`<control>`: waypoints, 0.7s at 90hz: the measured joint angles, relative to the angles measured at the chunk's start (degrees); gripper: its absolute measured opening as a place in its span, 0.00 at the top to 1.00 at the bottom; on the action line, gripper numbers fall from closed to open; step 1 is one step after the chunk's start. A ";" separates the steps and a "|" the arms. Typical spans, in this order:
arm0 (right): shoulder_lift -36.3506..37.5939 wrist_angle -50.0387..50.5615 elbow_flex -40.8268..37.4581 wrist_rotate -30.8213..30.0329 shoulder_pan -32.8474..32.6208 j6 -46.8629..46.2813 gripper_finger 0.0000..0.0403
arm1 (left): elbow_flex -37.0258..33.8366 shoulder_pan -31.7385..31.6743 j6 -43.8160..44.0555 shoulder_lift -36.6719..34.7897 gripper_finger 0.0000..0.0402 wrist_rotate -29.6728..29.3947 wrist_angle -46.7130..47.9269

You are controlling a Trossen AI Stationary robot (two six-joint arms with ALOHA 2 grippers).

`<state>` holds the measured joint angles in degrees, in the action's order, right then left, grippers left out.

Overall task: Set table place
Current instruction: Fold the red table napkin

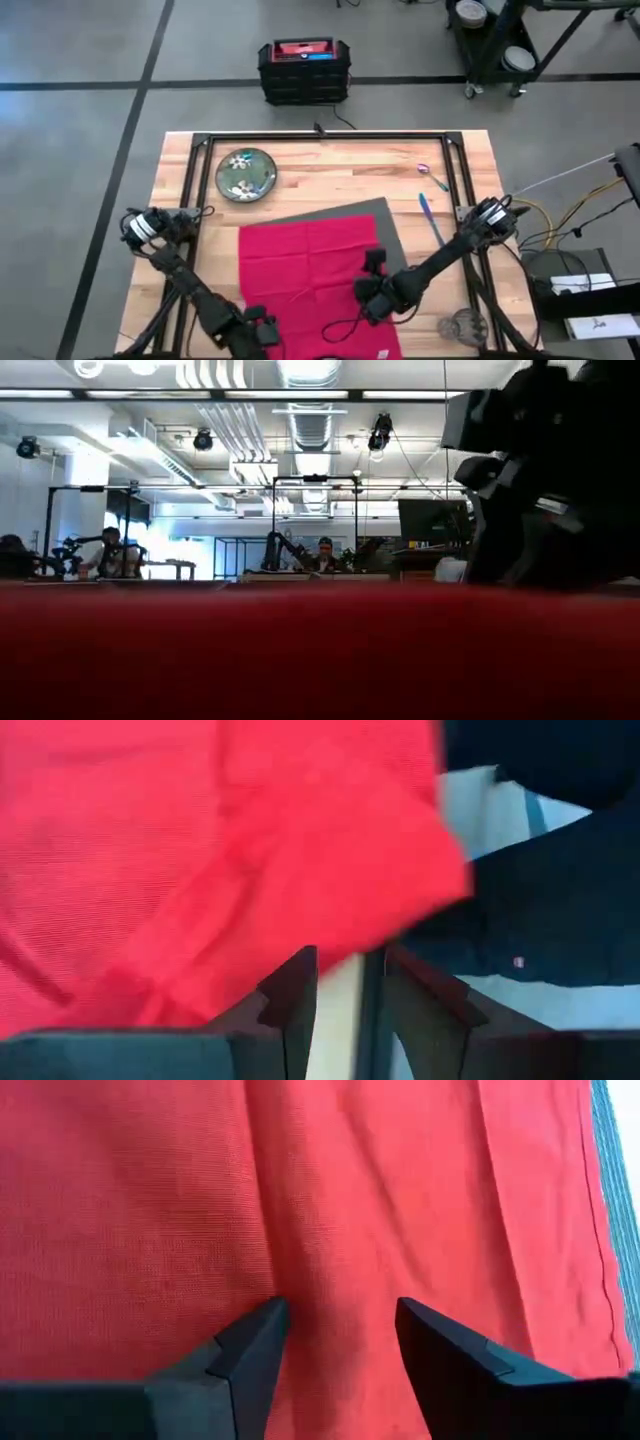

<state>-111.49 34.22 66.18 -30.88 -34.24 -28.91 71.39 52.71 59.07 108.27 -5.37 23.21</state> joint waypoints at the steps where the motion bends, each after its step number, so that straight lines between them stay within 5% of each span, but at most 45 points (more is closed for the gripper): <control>1: 0.02 0.13 -0.11 -0.03 0.08 -0.18 0.55 | 0.04 0.25 0.23 0.00 0.74 -0.32 0.16; 22: 2.23 3.28 -0.35 1.57 1.73 -1.07 0.57 | -0.26 2.75 6.95 -0.17 0.76 -3.70 5.48; 50: 11.52 2.74 0.55 1.31 8.19 2.81 0.57 | 0.57 0.01 7.68 -2.90 0.80 -33.57 21.08; 63: 11.86 -0.73 -1.12 5.25 12.93 3.96 0.59 | -3.54 -4.65 7.41 -3.06 0.81 -37.01 20.76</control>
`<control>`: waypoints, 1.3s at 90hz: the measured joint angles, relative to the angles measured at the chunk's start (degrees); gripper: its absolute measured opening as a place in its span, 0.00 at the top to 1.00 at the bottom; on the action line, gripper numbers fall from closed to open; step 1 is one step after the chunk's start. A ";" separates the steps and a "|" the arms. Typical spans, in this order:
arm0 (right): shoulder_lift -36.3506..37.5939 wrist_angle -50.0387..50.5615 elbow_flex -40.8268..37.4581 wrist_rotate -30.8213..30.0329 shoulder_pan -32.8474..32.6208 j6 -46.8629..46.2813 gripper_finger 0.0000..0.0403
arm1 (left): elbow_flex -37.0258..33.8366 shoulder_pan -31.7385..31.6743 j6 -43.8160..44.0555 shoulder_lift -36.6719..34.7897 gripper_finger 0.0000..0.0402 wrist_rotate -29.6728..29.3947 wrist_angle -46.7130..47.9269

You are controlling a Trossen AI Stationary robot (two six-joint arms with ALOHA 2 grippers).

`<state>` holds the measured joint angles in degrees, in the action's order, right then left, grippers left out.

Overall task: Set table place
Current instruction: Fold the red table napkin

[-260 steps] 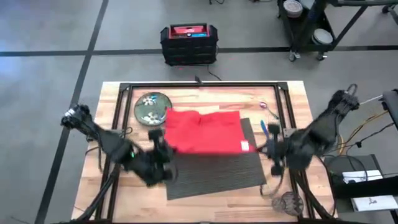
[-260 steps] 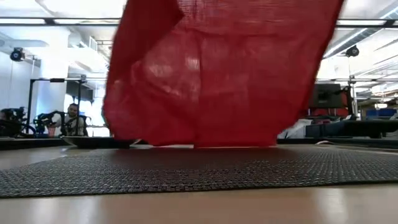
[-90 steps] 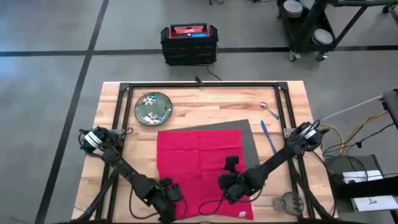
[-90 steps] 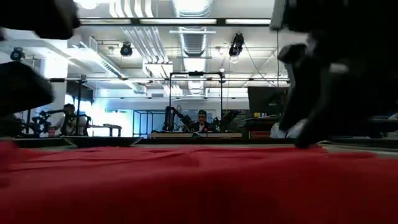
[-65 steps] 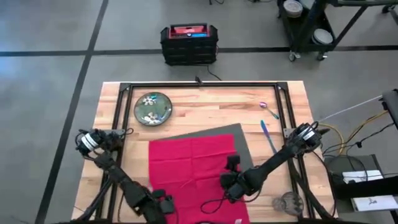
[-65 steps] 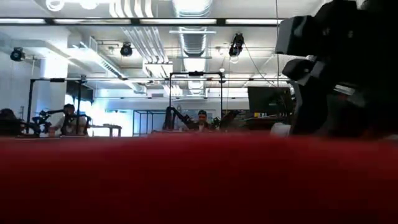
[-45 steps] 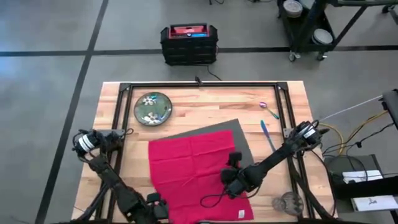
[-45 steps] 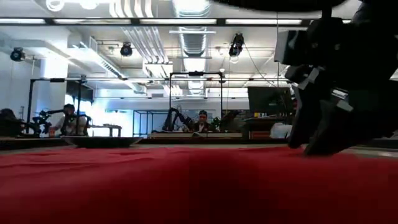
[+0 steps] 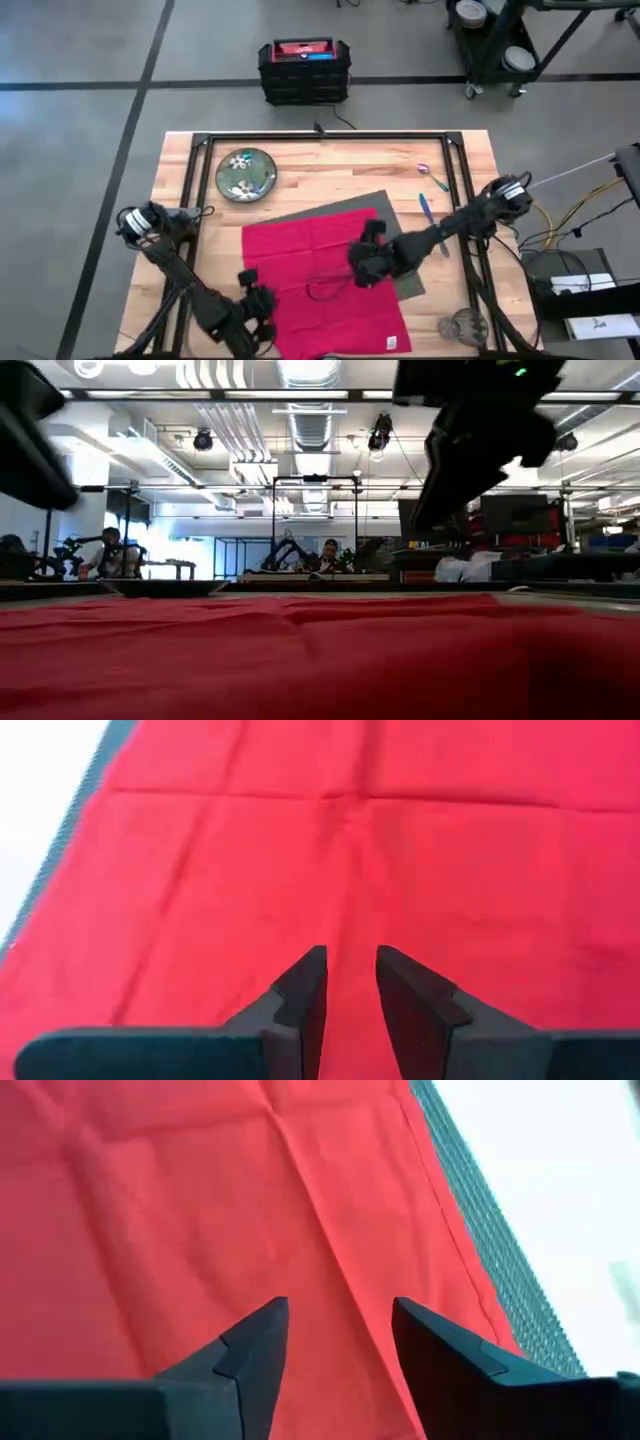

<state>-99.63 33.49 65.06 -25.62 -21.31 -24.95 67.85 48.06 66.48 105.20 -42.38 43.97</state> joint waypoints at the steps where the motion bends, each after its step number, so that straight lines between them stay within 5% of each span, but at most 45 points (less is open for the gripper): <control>1: -0.14 -0.72 -0.28 0.85 0.39 0.22 0.59 | -0.44 -0.40 -0.07 0.00 0.81 0.28 -0.13; 12: -2.04 -8.60 -4.44 12.87 3.90 3.32 0.60 | -5.81 -5.09 -4.03 0.25 0.81 5.67 -7.15; 19: -3.07 -9.32 -5.80 14.87 5.42 4.00 0.61 | -8.72 -7.86 -9.31 0.29 0.81 9.72 -11.74; 57: -2.89 3.76 -6.97 3.08 10.83 -0.50 0.68 | -10.46 -23.16 -33.75 -1.56 0.81 6.02 -12.26; 78: -0.16 11.35 -4.24 2.08 11.06 0.72 0.73 | -4.97 -23.08 -38.50 -8.62 0.81 9.72 -11.35; 97: 2.13 -4.78 -5.86 10.42 8.16 8.62 0.76 | -7.79 -20.91 -33.17 -12.33 0.81 22.60 -25.01; 117: -0.60 -27.36 -12.46 13.99 4.57 10.58 0.79 | -11.09 -18.87 -31.01 -5.35 0.81 24.80 -36.51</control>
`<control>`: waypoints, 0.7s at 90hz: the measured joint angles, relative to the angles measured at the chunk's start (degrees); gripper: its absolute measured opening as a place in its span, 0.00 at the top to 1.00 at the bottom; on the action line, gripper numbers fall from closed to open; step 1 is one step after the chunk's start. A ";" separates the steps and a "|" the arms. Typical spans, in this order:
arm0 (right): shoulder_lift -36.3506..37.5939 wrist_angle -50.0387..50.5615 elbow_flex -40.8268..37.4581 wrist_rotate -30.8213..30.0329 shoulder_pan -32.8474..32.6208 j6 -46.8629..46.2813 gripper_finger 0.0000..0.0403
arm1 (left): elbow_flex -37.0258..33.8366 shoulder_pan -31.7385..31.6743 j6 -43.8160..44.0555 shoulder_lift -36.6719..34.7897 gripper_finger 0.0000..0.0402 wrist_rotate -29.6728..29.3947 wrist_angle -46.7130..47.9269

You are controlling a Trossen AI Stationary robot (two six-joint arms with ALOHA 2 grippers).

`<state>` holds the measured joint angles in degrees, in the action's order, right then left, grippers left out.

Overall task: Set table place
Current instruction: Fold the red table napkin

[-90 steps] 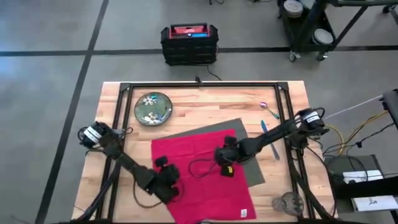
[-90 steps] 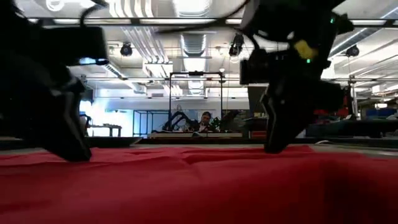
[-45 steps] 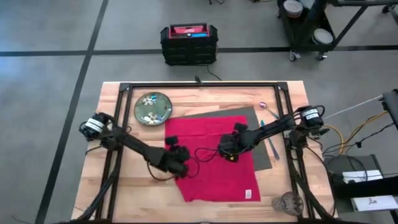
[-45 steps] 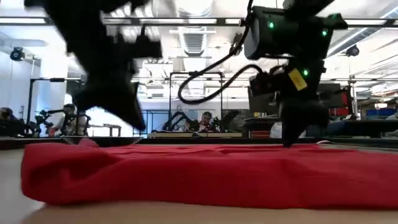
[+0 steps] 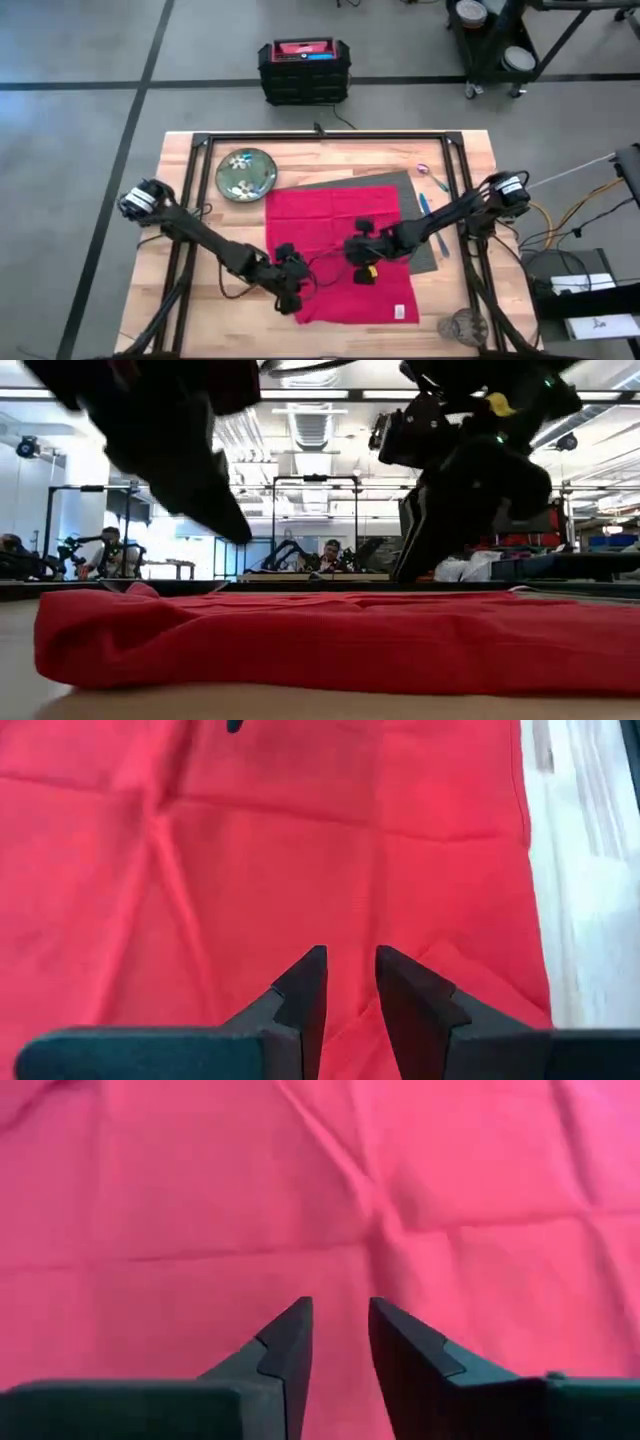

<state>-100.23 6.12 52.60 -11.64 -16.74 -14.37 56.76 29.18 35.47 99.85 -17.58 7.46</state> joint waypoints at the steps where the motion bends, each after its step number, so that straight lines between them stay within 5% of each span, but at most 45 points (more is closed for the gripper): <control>1: -0.18 -0.47 -0.17 0.00 -0.12 0.00 0.80 | 0.05 0.05 -0.02 0.45 0.81 0.31 0.02; 32: -1.11 5.05 -1.23 -2.63 -0.63 -1.81 0.88 | 2.51 3.35 4.62 5.61 0.81 13.77 1.86; 63: -0.30 10.98 -0.73 -6.45 -0.21 -2.58 0.93 | 2.46 12.93 21.07 0.08 0.81 11.29 15.07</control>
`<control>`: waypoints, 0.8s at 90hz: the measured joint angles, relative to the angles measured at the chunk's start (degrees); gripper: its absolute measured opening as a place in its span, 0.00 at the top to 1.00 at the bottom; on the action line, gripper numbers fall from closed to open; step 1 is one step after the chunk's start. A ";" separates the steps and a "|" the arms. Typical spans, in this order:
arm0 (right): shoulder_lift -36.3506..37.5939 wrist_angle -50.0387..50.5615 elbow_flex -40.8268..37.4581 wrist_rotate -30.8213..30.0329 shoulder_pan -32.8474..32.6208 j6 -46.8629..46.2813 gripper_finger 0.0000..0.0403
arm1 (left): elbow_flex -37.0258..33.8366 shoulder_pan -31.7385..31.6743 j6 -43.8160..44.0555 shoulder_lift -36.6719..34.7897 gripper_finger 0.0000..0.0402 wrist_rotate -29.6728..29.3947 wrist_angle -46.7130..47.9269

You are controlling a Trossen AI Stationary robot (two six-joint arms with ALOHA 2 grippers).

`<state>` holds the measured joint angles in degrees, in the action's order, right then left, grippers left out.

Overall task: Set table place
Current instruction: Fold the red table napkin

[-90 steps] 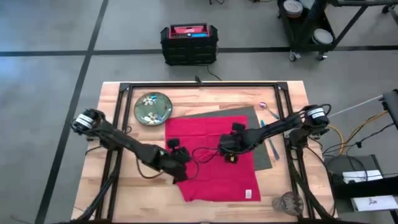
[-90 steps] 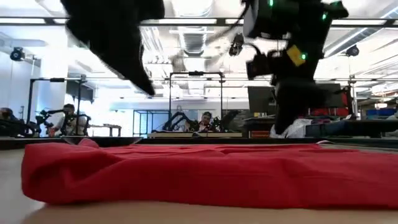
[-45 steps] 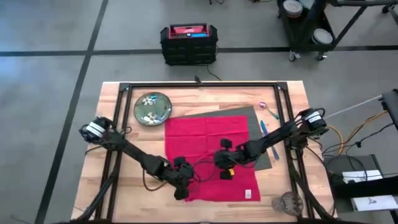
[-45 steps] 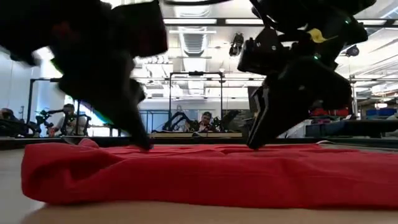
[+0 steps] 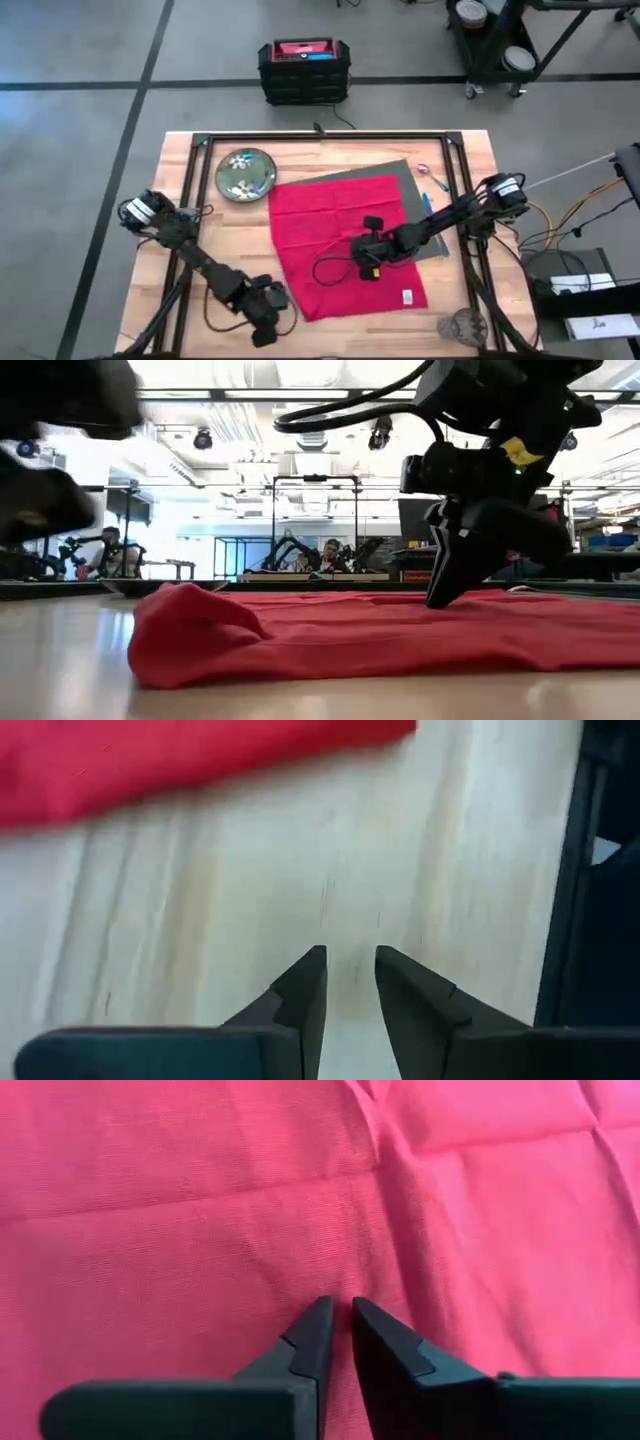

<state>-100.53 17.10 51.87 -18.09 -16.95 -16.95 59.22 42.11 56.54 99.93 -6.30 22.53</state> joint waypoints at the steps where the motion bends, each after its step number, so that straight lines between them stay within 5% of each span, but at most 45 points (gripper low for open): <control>1: 0.03 -0.01 0.09 0.05 0.00 0.00 0.93 | 0.00 0.13 0.42 -0.20 0.81 -0.55 0.01; 25: 0.52 -1.53 2.37 0.13 0.00 1.33 0.91 | 1.88 -1.02 -8.11 -1.74 0.81 -27.85 -8.31; 37: 0.55 -2.46 2.45 0.10 0.00 1.32 0.89 | 1.83 -4.93 -14.61 1.66 0.81 -20.44 -13.81; 53: 0.55 -2.42 2.25 0.09 0.00 1.11 0.87 | 1.73 -5.82 -11.86 6.31 0.81 -6.95 -9.38; 72: 0.55 -2.36 2.21 0.09 0.09 1.60 0.84 | 1.73 -0.81 -4.16 4.42 0.81 -5.16 -2.42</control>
<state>-99.98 14.74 54.08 -18.00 -16.86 -15.35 60.95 41.31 52.38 104.36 -11.46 20.11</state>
